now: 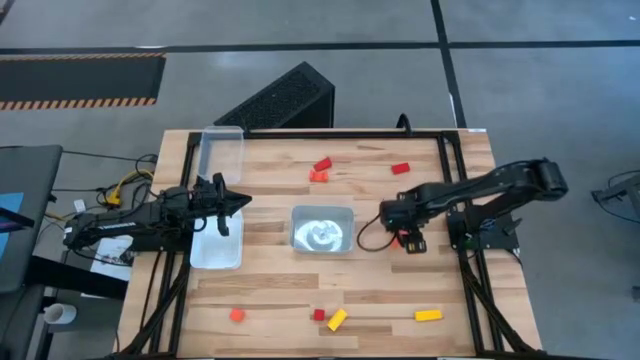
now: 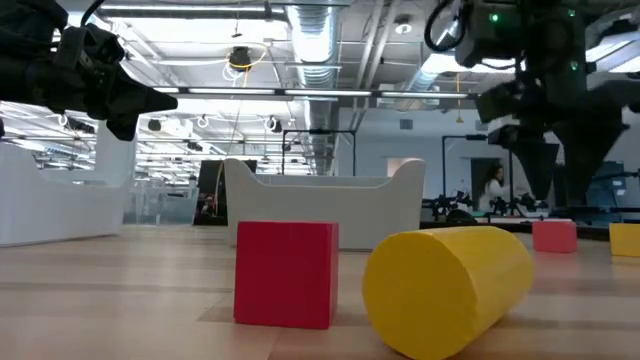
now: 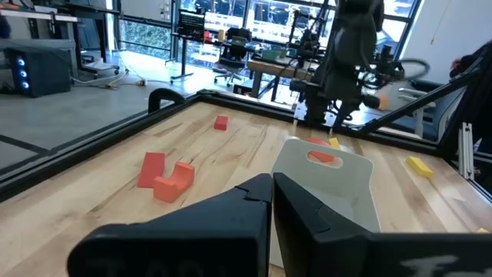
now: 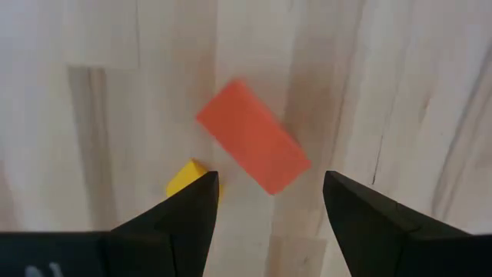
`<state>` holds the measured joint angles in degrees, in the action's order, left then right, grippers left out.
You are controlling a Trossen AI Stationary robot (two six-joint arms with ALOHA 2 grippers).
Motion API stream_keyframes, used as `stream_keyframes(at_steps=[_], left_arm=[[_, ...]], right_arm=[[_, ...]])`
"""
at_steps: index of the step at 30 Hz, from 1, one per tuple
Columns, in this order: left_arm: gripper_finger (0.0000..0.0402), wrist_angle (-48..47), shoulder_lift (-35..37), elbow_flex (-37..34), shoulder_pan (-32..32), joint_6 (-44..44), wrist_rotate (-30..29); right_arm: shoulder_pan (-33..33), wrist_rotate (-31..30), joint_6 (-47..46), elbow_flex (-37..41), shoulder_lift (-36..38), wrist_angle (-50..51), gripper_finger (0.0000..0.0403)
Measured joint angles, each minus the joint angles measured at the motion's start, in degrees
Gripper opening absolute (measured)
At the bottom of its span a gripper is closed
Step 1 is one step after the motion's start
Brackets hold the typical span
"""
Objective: Sort & place blocks by color
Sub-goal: Put the middle right orange wooden block into the gray bin
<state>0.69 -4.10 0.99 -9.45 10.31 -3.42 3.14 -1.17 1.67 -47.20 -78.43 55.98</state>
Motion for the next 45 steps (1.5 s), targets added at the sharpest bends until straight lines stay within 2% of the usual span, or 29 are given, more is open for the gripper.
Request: stream_keyframes(at_steps=[7, 14, 17, 23, 29, 32, 39, 45], left_arm=[[0.0, -0.02, -0.02, 0.0, 0.0, 0.02, 0.0], [0.0, -0.02, -0.02, 0.0, -0.02, 0.02, 0.0], [0.0, -0.01, 0.0, 0.0, -0.01, 0.02, 0.0], [0.0, 0.0, -0.02, 0.0, -0.02, 0.02, 0.0], [0.0, -0.02, -0.02, 0.0, 0.0, 0.02, 0.0], [0.0, -0.02, -0.01, 0.0, -0.02, 0.02, -0.01], [0.0, 0.0, 0.0, 0.0, -0.02, 0.0, 0.0], [0.0, 0.0, -0.02, 0.0, -0.02, 0.0, 0.0]], right_arm=[[3.56, -5.24, 3.39, 0.0, -6.9, -2.82, 0.026], [4.35, -5.0, 3.35, 0.0, -13.73, -6.25, 0.0256], [4.35, -4.91, 2.85, -0.2, -15.48, -6.39, 0.0234], [4.29, -4.69, 1.29, 0.07, -13.55, -6.48, 0.0126], [1.8, -5.0, -4.15, -3.33, -6.08, -5.57, 0.0127], [1.17, -4.47, -6.33, -4.02, -1.26, -14.33, 0.0127], [1.22, -1.46, -5.22, -4.15, 5.06, -45.69, 0.0127], [0.63, -0.24, 0.16, -4.13, 5.78, -59.2, 0.0127]])
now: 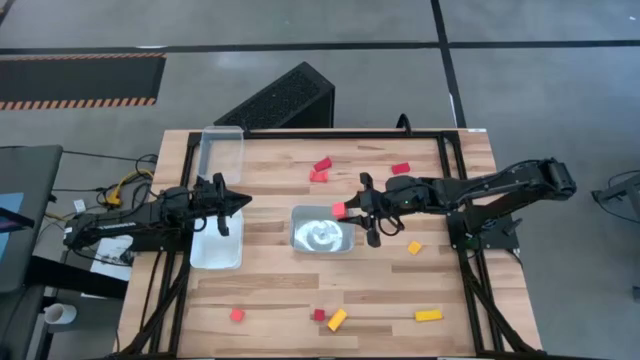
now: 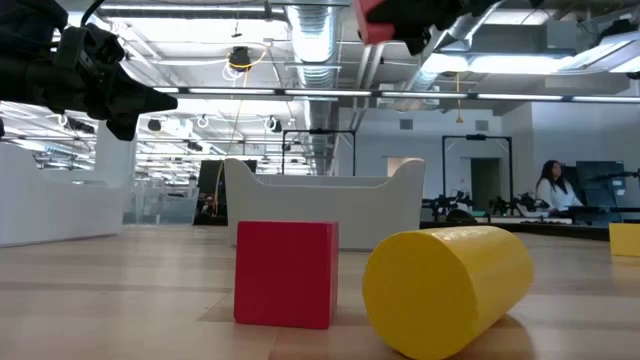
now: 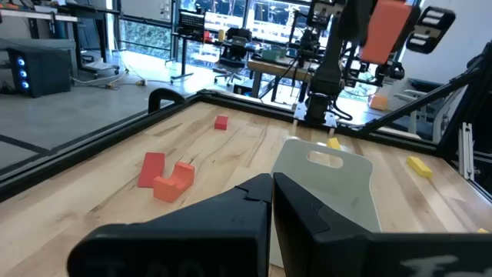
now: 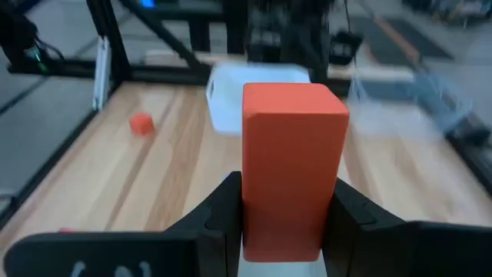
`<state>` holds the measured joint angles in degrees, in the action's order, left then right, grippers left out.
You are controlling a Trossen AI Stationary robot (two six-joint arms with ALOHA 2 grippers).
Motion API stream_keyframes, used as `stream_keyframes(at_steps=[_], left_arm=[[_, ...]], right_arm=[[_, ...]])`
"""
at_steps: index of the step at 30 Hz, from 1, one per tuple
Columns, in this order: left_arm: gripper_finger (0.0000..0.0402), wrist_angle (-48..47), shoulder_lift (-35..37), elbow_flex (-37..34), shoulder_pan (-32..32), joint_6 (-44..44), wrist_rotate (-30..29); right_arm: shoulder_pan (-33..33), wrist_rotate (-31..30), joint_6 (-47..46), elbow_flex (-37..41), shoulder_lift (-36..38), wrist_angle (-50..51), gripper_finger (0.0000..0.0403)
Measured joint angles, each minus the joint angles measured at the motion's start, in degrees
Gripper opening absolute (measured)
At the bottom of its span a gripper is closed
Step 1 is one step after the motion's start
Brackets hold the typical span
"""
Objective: Sort & place blocks by color
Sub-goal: Put the middle right orange wooden block into the gray bin, then put the top right red wooden block into the transparent bin
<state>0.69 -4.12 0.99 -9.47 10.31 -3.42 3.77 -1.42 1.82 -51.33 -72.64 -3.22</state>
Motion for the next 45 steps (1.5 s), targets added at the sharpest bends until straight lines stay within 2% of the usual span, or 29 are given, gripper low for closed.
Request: stream_keyframes(at_steps=[3, 11, 21, 31, 39, 45], left_arm=[[0.0, 0.0, 0.0, 0.0, 0.0, 0.02, 0.0], [0.0, -0.02, 0.0, 0.0, 0.02, 0.02, 0.0], [0.0, 0.02, -0.03, 0.0, 0.02, 0.0, 0.07], [0.0, 0.13, -1.23, 0.0, 0.01, 0.26, -0.28], [0.0, 0.11, -1.95, 0.0, 0.02, 0.46, -0.02], [0.0, 0.13, -1.49, 0.0, 0.01, 0.48, -0.09]], right_arm=[[-1.6, 0.24, -1.9, -0.12, -1.48, -2.68, 0.0127], [-5.02, 0.76, -7.26, -0.84, -12.64, 3.99, 0.0127], [-4.46, 2.2, -8.26, -16.74, -24.75, 27.1, 0.0137], [-4.18, 6.86, -9.43, -23.04, -35.45, 32.02, 0.0186], [-3.36, 7.64, -11.04, -25.95, -35.19, 32.2, 0.0232], [-2.26, 5.8, -10.83, -26.29, -29.6, 31.19, 0.0229]])
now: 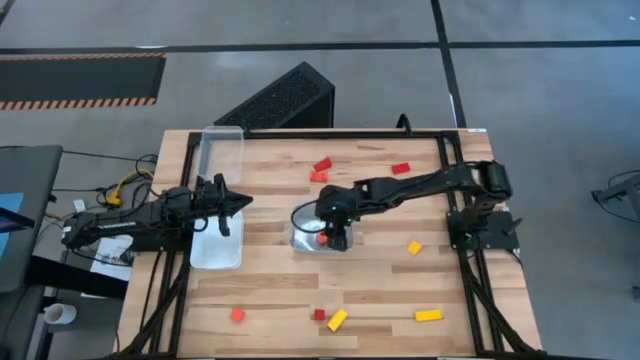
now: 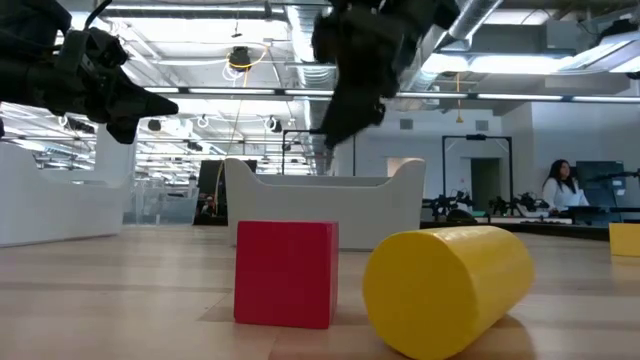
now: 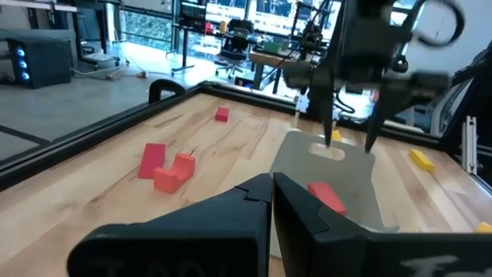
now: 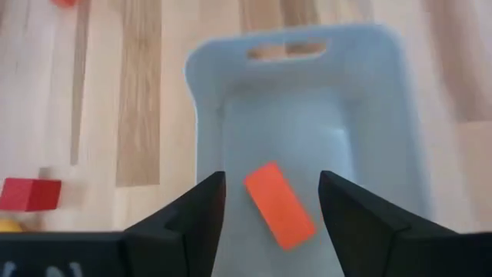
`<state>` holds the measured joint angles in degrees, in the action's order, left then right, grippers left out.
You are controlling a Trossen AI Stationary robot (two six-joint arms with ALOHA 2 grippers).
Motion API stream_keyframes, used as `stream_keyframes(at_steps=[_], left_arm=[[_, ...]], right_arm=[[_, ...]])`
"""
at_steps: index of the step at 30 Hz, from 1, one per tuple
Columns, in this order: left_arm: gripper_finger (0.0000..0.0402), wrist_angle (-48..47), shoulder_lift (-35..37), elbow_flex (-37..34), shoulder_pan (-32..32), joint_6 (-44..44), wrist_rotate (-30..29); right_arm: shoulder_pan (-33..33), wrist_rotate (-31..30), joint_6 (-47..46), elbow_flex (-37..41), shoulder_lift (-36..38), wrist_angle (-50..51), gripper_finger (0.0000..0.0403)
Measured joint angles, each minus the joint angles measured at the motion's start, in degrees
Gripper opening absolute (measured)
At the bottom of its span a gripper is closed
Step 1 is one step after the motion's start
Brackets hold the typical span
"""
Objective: Sort & place blocks by color
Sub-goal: Put the top right red wooden block into the transparent bin
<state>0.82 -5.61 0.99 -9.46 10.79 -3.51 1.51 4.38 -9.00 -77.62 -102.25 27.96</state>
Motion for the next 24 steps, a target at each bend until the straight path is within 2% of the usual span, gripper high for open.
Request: stream_keyframes(at_steps=[3, 7, 11, 14, 19, 24], left_arm=[[0.0, 0.12, -0.04, 0.0, 0.01, 1.11, -0.86], [0.0, 0.12, -0.04, 0.0, 0.01, 6.96, -0.1], [0.0, 2.93, -0.04, -0.02, 0.01, 6.51, 0.3], [0.0005, 4.91, -0.12, 0.66, -0.01, 6.54, 1.1], [0.0021, 5.05, -2.02, 4.37, 0.01, 4.01, 0.64], [0.0038, 5.15, -8.17, 8.83, 0.01, 1.59, 0.24]], right_arm=[[2.14, -2.36, 1.95, 0.02, 2.57, -2.32, 0.022], [4.76, -5.36, 3.42, 0.0, 5.64, -3.22, 0.0207], [6.67, -8.32, 3.44, 3.25, 9.58, -7.14, 0.0193], [8.15, -12.19, 3.16, 10.96, 14.71, -14.29, 0.0182], [7.73, -13.91, -1.14, 27.71, 25.3, -29.3, 0.017], [7.37, -15.23, -3.01, 41.49, 32.7, -46.93, 0.0167]])
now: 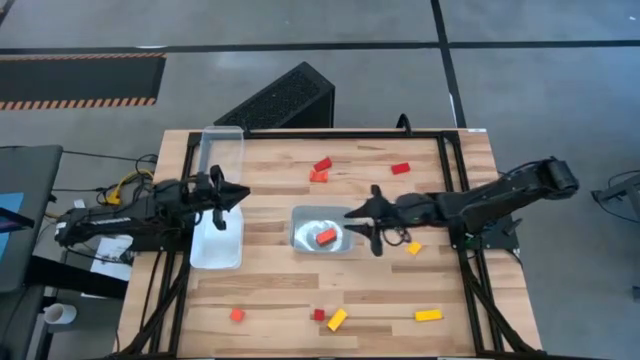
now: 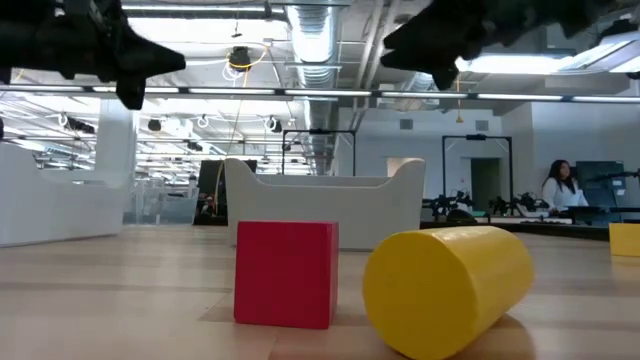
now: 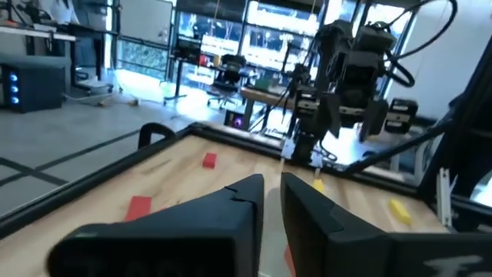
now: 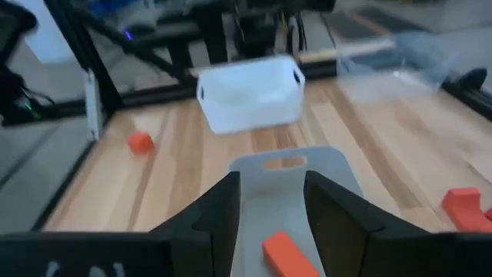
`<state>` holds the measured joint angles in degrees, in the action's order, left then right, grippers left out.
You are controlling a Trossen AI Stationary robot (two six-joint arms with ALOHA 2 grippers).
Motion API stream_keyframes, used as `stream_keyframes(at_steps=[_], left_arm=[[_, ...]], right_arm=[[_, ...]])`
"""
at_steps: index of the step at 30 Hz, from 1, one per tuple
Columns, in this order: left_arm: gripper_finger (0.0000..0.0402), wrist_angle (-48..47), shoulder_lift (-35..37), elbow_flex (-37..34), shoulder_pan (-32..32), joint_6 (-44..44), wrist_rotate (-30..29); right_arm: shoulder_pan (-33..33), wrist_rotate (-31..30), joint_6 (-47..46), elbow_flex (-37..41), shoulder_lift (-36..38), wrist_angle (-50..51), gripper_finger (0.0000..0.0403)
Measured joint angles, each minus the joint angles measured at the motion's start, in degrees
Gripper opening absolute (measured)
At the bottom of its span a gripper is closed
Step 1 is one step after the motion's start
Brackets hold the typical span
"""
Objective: Sort & place blocks by color
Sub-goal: Put the top right red wooden block into the transparent bin
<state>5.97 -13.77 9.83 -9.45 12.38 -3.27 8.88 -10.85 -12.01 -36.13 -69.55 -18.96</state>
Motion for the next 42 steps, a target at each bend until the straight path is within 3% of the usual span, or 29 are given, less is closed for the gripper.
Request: stream_keyframes(at_steps=[5, 15, 28, 35, 42], left_arm=[[0.0075, -0.37, -9.76, 7.1, -0.63, -3.5, -1.84], [0.0185, -15.68, -41.41, 35.3, -6.8, -13.35, -1.9], [0.021, -20.91, -80.15, 62.21, -16.43, -13.61, -0.31], [0.0274, -28.12, -95.18, 74.29, -17.03, -14.78, 1.44], [0.0315, -35.0, -104.32, 83.19, -17.04, -14.75, 0.41]], right_arm=[[0.99, -5.05, 1.53, 5.8, 4.79, -5.18, 0.0168], [4.66, -8.63, 7.47, 6.55, 10.62, -4.84, 0.0164], [7.73, -9.27, 7.96, 6.55, 14.26, -0.11, 0.0154], [7.75, -9.25, 7.11, 6.55, 14.15, 0.78, 0.0154], [7.95, -9.23, 6.9, 6.55, 14.13, 1.51, 0.0154]])
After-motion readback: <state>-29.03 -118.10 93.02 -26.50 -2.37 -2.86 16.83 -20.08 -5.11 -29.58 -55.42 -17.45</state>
